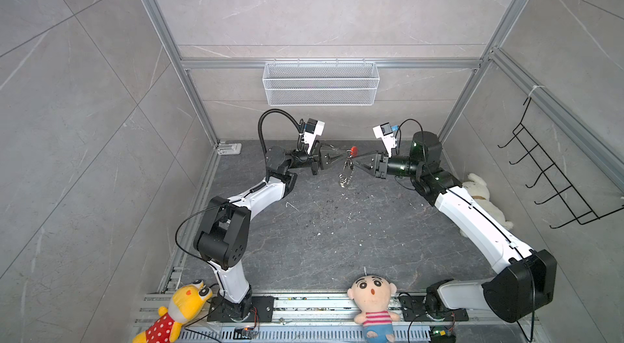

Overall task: Attach keys to a key ring
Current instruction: Insert the key into the keyring.

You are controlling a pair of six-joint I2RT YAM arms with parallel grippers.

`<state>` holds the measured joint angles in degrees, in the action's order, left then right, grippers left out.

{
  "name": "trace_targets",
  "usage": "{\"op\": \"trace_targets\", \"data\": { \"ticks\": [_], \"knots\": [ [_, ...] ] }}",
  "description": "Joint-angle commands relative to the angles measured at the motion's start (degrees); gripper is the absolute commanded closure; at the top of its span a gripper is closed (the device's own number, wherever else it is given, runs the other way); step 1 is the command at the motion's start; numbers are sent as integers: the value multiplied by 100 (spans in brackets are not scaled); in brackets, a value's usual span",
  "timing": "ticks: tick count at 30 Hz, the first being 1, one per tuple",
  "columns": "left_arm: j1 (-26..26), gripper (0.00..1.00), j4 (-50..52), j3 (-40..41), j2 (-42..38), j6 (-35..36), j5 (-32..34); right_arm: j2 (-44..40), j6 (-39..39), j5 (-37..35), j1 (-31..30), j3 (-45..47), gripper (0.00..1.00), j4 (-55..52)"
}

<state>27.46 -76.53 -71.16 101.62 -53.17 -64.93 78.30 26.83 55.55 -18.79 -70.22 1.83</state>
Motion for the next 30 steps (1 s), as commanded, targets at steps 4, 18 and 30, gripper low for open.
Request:
{"op": "trace_targets", "data": {
  "ticks": [4, 18, 30],
  "knots": [
    [31, 100, -453, -232, -1, -115, -29, -18, -61, 8, -31, -69, 92, 73],
    [249, 100, -450, -451, 121, 82, 120, 218, 196, -149, -371, -96, 100, 259],
    [273, 100, -455, -366, 109, 70, 77, 191, -112, -605, -435, -290, 97, -450]
  ]
}}
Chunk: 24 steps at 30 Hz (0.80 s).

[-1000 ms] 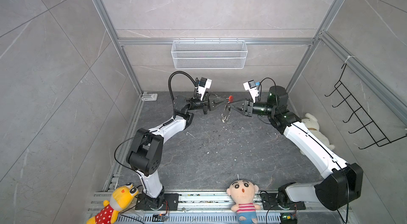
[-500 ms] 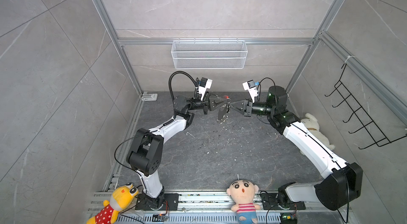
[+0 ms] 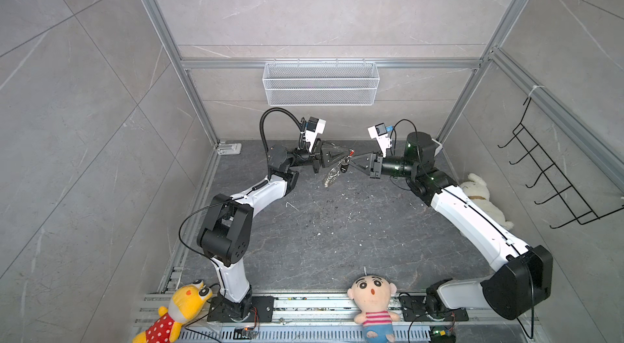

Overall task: Attach keys to a key ring
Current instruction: Insert the key into the keyring.

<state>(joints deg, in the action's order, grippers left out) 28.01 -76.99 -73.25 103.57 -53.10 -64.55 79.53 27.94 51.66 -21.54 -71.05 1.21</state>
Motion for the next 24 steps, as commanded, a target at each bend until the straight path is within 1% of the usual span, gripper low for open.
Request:
{"op": "trace_targets", "data": {
  "ticks": [1, 3, 5, 8, 12, 17, 21, 24],
  "knots": [
    [207, 100, -404, -148, -99, 63, 26, 27, -350, -330, -164, -247, 92, -609],
    [170, 100, -411, -119, -133, 54, 27, -89, -655, -587, -166, -294, 81, -1053],
    [140, 100, -404, -85, -160, 54, 22, -244, -895, -817, -162, -289, 73, -1409],
    [93, 100, -404, -24, -205, 55, 20, -523, -1194, -1152, -132, -280, 67, -1835],
    [69, 100, -405, 19, -230, 54, 24, -881, -1451, -1506, -51, -277, 67, -2288],
    [64, 100, -407, 50, -227, 50, 32, -1220, -1612, -1578, 39, -278, 68, -2581],
    [73, 100, -406, 57, -216, 10, 31, -1255, -1469, -1396, 47, -290, 69, -2310],
    [67, 100, -404, 74, -220, -11, 39, -1008, -1244, -1188, 47, -357, 70, -1953]
  ]
}}
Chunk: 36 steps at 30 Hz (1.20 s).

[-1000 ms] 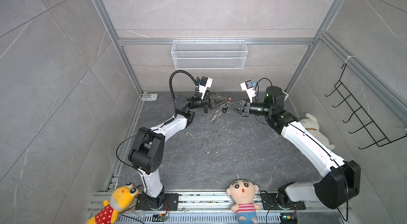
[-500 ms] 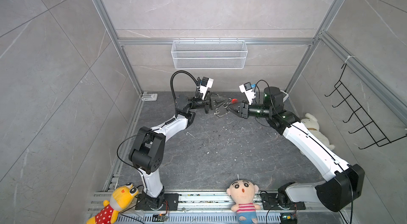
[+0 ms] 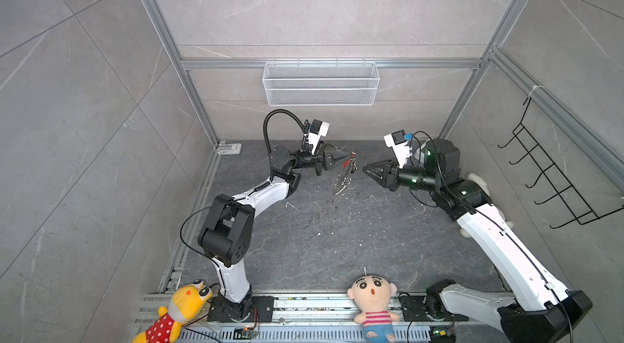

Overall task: Attach keys to a key ring
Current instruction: Insert the key into the keyring.

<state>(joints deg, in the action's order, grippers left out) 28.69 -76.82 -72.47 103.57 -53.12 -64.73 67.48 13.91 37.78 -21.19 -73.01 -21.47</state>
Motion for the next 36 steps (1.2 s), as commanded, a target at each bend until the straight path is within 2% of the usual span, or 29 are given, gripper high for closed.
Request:
{"op": "trace_targets", "data": {
  "ticks": [1, 4, 13, 17, 21, 24, 36],
  "knots": [
    [10, 100, -422, 10, -216, -5, 63, 290, 245, 265, 17, -181, 70, 454],
    [11, 100, -422, 48, -213, 13, 73, 492, 545, 423, 18, -180, 70, 940],
    [49, 100, -426, 40, -162, 4, 66, 786, 1066, 306, 16, -92, 70, 1746],
    [44, 100, -422, 14, -153, 3, 55, 852, 1144, 390, 13, -104, 78, 1847],
    [49, 100, -422, -22, -153, -14, 58, 858, 1175, 494, 13, -67, 80, 1871],
    [49, 100, -422, -48, -139, -22, 57, 843, 1175, 502, 18, -9, 85, 1868],
    [48, 100, -425, -162, -126, -75, 78, 839, 1105, 511, 20, 46, 75, 1766]
  ]
}}
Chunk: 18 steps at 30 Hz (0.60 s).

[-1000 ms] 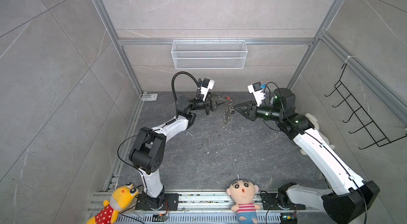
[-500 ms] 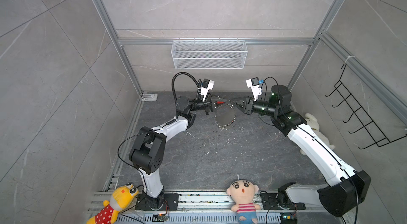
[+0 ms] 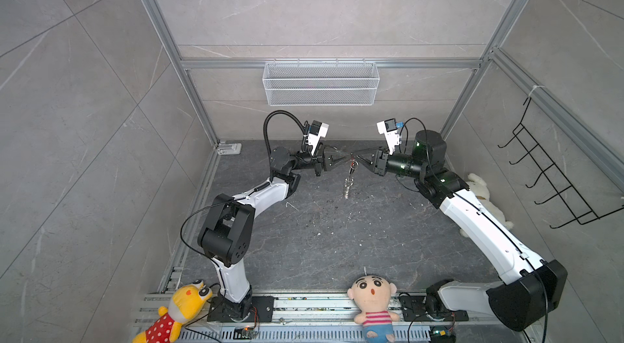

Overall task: Attach keys to a key ring
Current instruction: Insert the key into the keyring.

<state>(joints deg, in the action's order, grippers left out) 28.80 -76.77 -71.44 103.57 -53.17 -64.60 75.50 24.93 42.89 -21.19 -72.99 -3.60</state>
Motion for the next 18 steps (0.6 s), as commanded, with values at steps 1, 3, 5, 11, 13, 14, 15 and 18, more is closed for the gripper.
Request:
{"op": "trace_targets", "data": {
  "ticks": [1, 3, 5, 11, 13, 14, 15, 18],
  "knots": [
    [34, 100, -426, -278, -126, -71, 70, 27, -1, -7, 17, 67, 76, -15],
    [38, 100, -427, -308, -104, -84, 70, 0, 3, -18, 19, 94, 78, -10],
    [38, 100, -426, -343, -83, -104, 75, -18, 3, -18, 18, 102, 78, -5],
    [38, 100, -426, -353, -64, -113, 88, -32, 14, -9, 15, 124, 77, -2],
    [38, 100, -426, -362, -73, -107, 88, -55, 30, -9, 18, 153, 75, 5],
    [38, 100, -426, -362, -72, -106, 96, -60, 38, -16, 15, 183, 74, 19],
    [38, 100, -427, -362, -69, -106, 89, -73, 34, -18, 13, 196, 74, 18],
    [38, 100, -426, -371, -73, -106, 93, -102, 14, -42, 18, 237, 74, 17]
  ]
}}
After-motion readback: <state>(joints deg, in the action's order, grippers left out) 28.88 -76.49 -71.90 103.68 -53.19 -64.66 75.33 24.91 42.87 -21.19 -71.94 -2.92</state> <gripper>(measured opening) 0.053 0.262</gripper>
